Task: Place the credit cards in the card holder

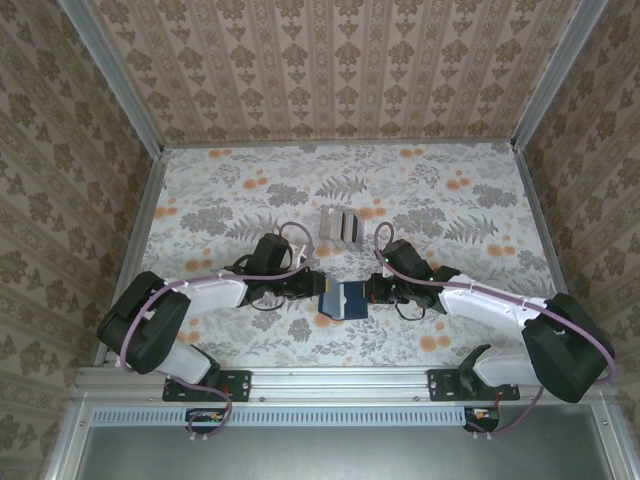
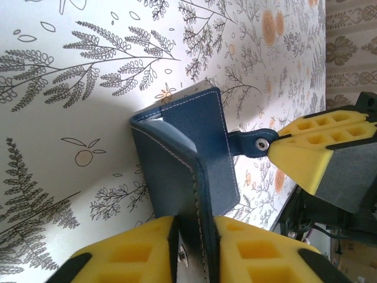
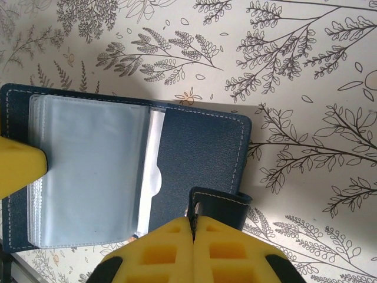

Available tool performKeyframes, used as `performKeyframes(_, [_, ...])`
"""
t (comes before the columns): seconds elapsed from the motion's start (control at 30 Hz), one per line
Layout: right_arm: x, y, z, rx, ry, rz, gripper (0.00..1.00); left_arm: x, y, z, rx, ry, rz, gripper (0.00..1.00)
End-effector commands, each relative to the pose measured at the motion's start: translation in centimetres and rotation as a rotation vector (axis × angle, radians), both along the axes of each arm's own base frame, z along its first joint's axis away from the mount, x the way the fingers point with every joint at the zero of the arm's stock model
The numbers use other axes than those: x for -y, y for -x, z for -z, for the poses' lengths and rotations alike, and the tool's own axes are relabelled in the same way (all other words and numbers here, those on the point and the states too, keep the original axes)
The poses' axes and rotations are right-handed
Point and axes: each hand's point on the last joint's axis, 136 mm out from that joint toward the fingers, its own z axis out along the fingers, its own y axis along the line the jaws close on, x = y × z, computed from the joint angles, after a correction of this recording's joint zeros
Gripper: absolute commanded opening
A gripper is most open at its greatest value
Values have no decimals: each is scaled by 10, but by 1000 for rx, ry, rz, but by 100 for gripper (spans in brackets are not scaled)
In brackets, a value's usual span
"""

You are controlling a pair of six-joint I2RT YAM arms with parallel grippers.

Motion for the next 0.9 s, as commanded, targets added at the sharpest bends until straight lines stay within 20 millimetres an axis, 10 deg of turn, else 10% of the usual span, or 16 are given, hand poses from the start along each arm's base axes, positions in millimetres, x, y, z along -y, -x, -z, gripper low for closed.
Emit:
performKeyframes(0.0, [3,-4,5,21,25,-1,0,1,-5,-2,10,4,2,19])
performKeyframes(0.33, [-24,-2,-31,134,-192,-82,62,3,-6,-5,-2,26,-7,15])
performKeyframes(0.6, [-11,1,-54,276,-198,9,76,1,-5,3,-57,6,-51,14])
performKeyframes(0.87, [-54,17,-57,209,-284,-118,74,7,-6,-5,-85,49,-61,15])
